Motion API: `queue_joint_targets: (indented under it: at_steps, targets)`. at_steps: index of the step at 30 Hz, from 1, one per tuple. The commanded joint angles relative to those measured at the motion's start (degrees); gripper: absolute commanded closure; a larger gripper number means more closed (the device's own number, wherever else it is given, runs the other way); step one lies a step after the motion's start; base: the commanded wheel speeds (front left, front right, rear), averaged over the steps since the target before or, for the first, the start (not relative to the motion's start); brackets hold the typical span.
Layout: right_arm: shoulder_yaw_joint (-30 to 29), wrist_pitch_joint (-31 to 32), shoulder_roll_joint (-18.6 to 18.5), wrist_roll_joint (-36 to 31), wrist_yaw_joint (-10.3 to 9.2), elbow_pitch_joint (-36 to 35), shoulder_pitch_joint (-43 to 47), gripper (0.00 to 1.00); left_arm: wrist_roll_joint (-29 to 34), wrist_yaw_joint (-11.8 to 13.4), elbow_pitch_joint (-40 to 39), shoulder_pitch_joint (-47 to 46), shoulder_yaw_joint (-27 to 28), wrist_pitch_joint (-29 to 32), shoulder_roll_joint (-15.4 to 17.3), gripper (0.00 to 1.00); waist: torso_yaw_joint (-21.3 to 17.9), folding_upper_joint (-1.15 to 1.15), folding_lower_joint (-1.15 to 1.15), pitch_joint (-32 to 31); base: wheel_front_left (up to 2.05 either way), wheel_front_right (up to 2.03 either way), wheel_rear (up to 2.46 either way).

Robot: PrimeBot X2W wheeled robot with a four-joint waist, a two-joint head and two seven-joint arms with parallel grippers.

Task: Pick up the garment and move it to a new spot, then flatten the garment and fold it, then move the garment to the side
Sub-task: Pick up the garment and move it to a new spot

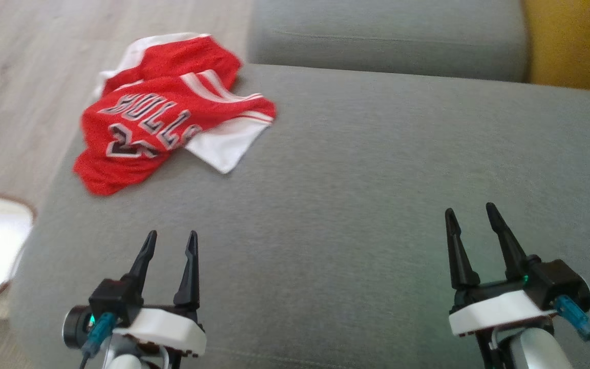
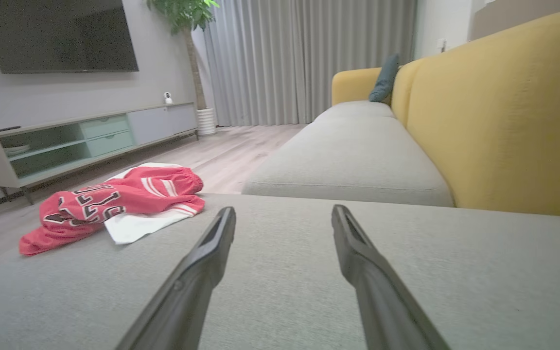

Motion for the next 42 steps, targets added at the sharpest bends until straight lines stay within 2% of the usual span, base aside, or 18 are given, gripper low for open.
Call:
queue_joint_targets:
  at_steps: [1,6,13,20,29,32,36,42]
  targets:
    - [1.34,-0.62,-0.43,0.58,0.43,-2.15,-1.04,0.0,0.47,-0.03,-1.87,-1.61,2.13,-0.7,0.5,0.0,4.03,0.0,0.0,0.05,0.0,0.0,0.0]
    - [2.28,-0.62,-0.43,0.89,0.43,-2.15,-1.24,0.0,0.97,-0.44,-2.12,-1.22,3.05,-0.7,0.51,0.0,9.57,0.0,0.0,0.11,0.0,0.0,0.0]
    - [3.32,-0.62,-0.43,1.34,0.43,-1.92,-1.82,0.0,1.4,-1.01,-2.14,-0.52,4.13,-0.7,0.51,0.0,13.85,0.0,0.0,0.03,0.0,0.0,0.0]
    - [3.8,-0.62,-0.43,1.55,0.43,-1.61,-2.16,0.0,1.66,-1.19,-2.32,-0.19,4.81,-0.7,0.51,0.0,14.33,0.0,0.0,0.03,0.0,0.0,0.0]
    - [3.91,-0.62,-0.43,0.88,0.43,-1.96,-2.68,0.0,0.49,-1.61,-4.27,-0.81,6.57,-0.7,0.8,0.0,11.54,0.0,0.0,1.68,0.0,0.0,0.0]
    - [3.37,-0.62,-0.43,-0.09,0.43,-2.35,-3.17,0.0,0.8,-2.46,-6.09,-4.09,8.29,-0.7,2.82,0.0,10.15,0.0,0.0,3.52,0.0,0.0,0.0]
    - [2.69,-0.62,-0.43,-1.98,0.43,-2.9,-4.28,0.0,2.33,-4.24,-6.22,-13.13,9.41,-0.7,8.23,0.0,8.16,0.0,0.0,7.09,0.0,0.0,0.0]
    - [1.86,-0.62,-0.43,-5.44,0.43,-4.17,-7.29,0.0,4.75,-6.29,1.46,-30.98,6.5,4.1,16.42,0.0,4.94,0.0,0.0,15.47,0.0,0.0,0.0]
